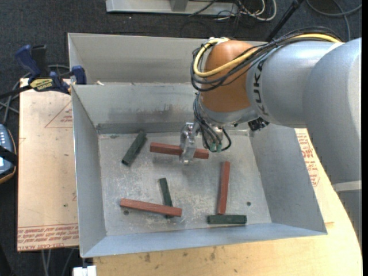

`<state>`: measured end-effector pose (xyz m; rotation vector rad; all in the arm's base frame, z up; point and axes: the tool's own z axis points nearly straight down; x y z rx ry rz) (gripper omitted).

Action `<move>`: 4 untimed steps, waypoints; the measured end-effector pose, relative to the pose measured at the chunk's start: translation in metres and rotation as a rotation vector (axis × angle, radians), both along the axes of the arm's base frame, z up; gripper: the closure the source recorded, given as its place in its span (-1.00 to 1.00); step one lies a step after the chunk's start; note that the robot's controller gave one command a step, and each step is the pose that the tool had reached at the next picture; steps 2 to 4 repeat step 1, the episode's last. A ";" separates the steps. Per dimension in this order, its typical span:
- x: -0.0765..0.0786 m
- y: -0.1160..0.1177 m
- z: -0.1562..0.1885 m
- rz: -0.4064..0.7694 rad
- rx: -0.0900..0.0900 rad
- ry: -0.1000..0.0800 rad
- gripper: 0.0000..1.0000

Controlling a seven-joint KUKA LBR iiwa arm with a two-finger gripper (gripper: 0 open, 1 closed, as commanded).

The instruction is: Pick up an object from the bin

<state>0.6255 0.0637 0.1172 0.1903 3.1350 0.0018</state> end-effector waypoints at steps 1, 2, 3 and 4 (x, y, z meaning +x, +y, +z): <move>0.000 0.000 0.013 0.000 0.000 -0.001 1.00; 0.000 0.000 0.013 0.000 0.000 -0.001 1.00; 0.000 0.000 0.013 0.000 0.000 -0.001 1.00; 0.000 0.000 0.013 0.000 0.000 -0.001 1.00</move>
Offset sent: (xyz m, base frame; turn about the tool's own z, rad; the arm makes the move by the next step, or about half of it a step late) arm 0.0000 0.0000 0.0556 0.0000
